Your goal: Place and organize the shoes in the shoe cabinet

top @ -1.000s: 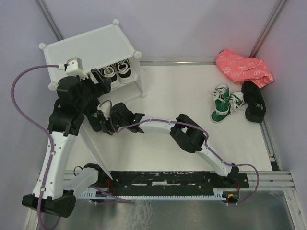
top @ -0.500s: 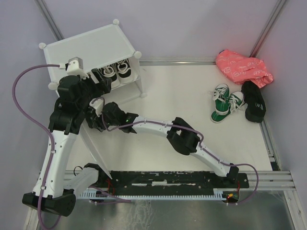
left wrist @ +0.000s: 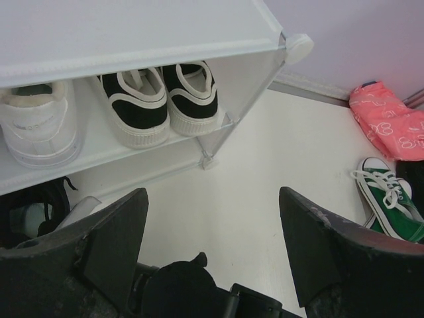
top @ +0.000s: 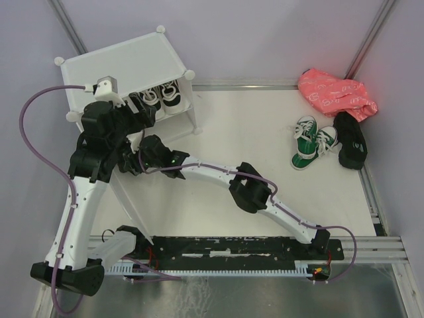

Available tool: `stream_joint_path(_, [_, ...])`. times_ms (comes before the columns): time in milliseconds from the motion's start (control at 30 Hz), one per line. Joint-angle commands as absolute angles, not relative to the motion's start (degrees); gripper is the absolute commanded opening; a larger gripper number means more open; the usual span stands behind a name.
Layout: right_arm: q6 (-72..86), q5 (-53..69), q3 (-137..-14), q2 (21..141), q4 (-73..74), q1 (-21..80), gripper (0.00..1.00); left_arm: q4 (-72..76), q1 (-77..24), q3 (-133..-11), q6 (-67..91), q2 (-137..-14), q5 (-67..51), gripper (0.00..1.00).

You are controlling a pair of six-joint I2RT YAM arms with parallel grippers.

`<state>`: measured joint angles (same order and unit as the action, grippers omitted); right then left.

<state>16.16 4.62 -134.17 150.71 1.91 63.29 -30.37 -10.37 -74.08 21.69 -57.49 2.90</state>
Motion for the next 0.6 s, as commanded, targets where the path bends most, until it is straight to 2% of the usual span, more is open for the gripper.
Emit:
stream_joint_path(0, [15.9, -7.38, -136.44, 153.02, -4.71, 56.48, 0.53, -29.15, -10.81, -76.73, 18.81, -57.39, 3.08, 0.86])
stream_joint_path(167, [15.78, -8.28, -141.84, 156.81, -3.47, 56.13, 0.53, -28.93, -10.95, -76.25, 18.91, -57.57, 2.99, 0.86])
stream_joint_path(333, [15.96, -12.86, -139.97, 156.04, -7.67, 55.37, 0.52, -29.51, -10.9, -76.96, 18.65, -57.7, 3.47, 0.86])
stream_joint_path(467, [16.92, -10.23, -143.53, 158.86, -6.32, 54.42, 0.53, -29.59, -10.9, -76.79, 18.61, -57.75, 3.36, 0.86])
stream_joint_path(567, [17.34, -7.1, -140.58, 157.88, -7.21, 54.59, 0.52, -29.47, -10.93, -76.35, 18.63, -57.79, 3.42, 0.86])
